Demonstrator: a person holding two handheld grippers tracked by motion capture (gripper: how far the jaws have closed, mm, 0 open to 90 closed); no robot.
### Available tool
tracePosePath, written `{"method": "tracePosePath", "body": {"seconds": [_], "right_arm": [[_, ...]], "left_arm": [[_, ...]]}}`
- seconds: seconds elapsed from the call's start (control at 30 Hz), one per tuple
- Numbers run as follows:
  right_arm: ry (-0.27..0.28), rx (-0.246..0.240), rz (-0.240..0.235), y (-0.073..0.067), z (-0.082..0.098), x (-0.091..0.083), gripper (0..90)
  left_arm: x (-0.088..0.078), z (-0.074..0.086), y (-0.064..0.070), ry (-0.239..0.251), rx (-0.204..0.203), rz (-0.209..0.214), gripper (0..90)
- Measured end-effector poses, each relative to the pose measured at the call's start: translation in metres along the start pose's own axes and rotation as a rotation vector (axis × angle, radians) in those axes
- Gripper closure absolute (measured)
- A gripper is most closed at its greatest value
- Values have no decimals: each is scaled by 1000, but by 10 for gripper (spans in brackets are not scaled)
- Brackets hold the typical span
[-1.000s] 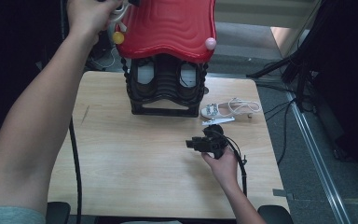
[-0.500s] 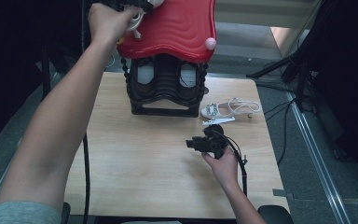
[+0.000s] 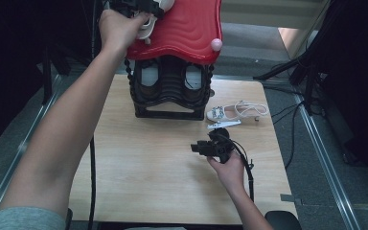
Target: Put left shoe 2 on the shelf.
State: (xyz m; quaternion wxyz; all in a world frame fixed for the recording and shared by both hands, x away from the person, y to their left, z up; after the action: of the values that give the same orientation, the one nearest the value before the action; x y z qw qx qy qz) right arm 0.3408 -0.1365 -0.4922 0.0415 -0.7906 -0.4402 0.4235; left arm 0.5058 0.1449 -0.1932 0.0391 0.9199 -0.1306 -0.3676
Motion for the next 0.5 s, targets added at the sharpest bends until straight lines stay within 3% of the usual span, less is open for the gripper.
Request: {"method": "tracePosePath", "body": {"seconds": [0.5], "right_arm": [[-2,0,-1,0,0,0,631]], "left_arm": [[-3,-1,4,-22,33,19,237]]}}
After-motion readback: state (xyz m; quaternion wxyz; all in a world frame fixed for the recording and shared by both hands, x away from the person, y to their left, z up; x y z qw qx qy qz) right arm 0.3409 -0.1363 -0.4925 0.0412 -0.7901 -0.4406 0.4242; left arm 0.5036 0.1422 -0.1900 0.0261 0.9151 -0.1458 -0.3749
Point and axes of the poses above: each handheld gripper's, and its own axes: x roughly forward along the jaws, z roughly out of its underside, y roughly to its right, the point moved 1 cm from there along x, roughly forward along the jaws, and after that the axes turned 9 degrees about -z, right-handed, at the moved point
